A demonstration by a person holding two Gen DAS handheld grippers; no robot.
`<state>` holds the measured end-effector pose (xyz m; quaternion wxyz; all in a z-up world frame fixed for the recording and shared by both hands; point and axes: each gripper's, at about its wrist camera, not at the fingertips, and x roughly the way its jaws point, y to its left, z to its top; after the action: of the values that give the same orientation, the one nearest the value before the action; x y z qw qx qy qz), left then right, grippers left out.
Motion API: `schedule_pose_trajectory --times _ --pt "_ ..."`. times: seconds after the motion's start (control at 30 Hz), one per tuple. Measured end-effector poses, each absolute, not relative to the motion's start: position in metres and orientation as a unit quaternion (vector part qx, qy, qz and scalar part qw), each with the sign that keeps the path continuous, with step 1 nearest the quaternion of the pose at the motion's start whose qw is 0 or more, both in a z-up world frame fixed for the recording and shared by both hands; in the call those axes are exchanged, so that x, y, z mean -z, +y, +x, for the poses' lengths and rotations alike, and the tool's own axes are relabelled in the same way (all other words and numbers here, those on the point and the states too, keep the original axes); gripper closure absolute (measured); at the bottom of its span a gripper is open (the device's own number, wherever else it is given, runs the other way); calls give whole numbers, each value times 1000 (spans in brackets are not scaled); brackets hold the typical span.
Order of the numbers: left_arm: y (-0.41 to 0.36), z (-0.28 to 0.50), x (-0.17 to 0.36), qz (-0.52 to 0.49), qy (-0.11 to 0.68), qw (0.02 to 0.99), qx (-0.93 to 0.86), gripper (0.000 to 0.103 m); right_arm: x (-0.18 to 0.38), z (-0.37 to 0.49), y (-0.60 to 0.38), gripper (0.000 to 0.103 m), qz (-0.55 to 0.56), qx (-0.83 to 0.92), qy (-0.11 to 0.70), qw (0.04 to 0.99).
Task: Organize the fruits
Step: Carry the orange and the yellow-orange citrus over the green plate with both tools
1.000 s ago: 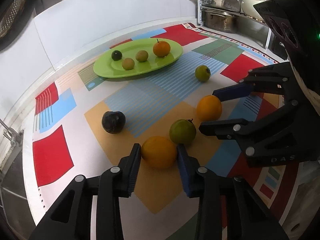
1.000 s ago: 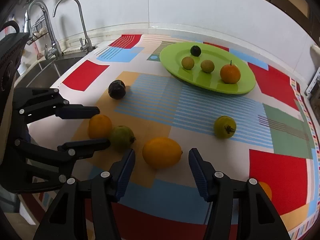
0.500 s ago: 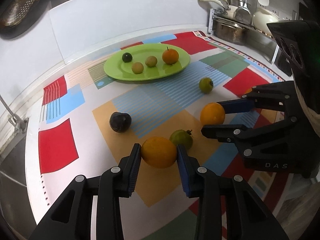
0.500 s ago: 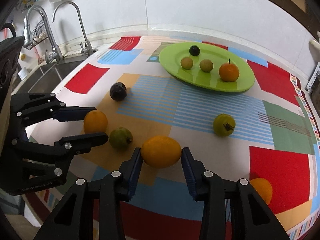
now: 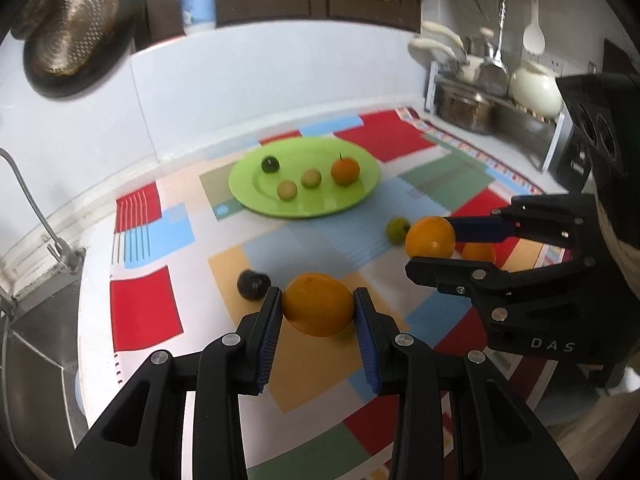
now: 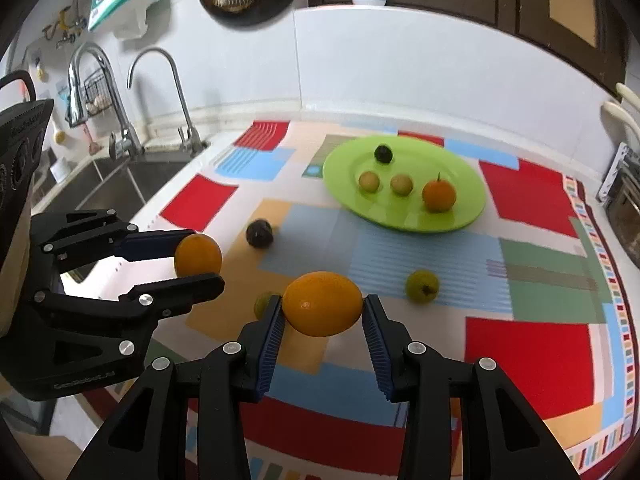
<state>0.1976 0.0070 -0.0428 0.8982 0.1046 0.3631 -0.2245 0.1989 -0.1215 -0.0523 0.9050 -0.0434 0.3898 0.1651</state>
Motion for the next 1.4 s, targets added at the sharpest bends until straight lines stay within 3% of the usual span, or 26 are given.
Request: schedule_pose_trajectory --times 0.53,1.4 --pt "-10 209 -7 75 295 928 215 67 1 204 -150 62 -4 -132 324 937" --pt "-31 271 -63 64 241 946 205 67 -54 274 -171 62 6 -121 282 952"
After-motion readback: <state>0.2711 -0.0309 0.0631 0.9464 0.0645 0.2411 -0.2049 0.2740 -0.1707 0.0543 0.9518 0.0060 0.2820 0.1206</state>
